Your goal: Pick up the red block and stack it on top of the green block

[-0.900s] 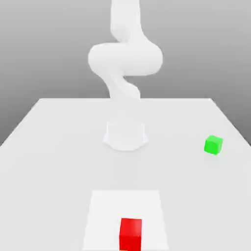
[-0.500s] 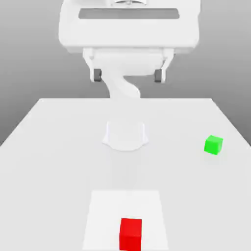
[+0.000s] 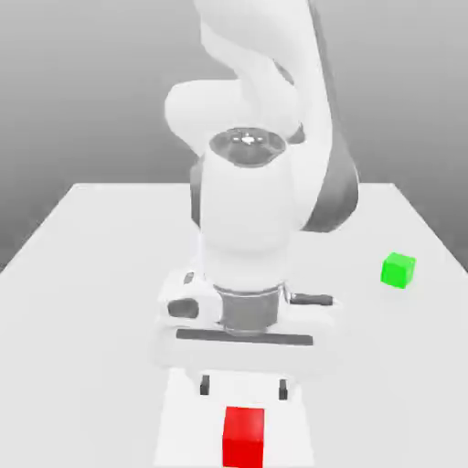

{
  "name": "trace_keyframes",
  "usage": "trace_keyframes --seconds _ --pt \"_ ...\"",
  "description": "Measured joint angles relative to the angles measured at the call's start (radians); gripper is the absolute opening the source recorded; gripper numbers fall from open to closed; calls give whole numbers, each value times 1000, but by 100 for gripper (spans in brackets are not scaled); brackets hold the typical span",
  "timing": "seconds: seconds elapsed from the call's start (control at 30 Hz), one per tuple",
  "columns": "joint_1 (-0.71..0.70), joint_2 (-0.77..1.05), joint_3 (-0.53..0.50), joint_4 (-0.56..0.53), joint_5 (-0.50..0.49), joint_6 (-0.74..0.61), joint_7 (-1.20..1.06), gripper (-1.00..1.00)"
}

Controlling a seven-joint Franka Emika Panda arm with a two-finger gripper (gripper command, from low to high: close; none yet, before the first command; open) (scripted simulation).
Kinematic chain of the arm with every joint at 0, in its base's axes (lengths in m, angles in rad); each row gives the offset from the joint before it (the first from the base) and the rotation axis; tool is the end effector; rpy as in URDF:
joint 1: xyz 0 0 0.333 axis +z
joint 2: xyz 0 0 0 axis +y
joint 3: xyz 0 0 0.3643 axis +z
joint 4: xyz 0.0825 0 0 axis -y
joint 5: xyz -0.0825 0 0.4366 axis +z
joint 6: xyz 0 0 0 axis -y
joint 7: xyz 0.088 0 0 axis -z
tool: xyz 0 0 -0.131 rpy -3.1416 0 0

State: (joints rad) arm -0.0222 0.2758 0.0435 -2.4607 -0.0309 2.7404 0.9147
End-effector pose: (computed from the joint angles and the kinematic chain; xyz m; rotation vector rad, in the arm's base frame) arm 0.5149 0.0131 0.1618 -2.8497 1.3184 -0.0062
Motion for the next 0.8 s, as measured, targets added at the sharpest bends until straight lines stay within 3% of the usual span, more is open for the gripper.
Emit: trace_keyframes --seconds 0.07,0.1,0.33,0.5,0.7,0.8 --pt "4 73 -6 10 -7 59 6 0" --pt "7 101 -9 14 -10 83 8 -100" --pt "6 105 -8 15 -11 86 9 -100" --pt "2 -49 10 -12 8 -41 -11 -100" --pt "129 -175 211 -107 79 -66 -231 -100" --pt "271 -237 291 -159 132 -72 -365 -100"
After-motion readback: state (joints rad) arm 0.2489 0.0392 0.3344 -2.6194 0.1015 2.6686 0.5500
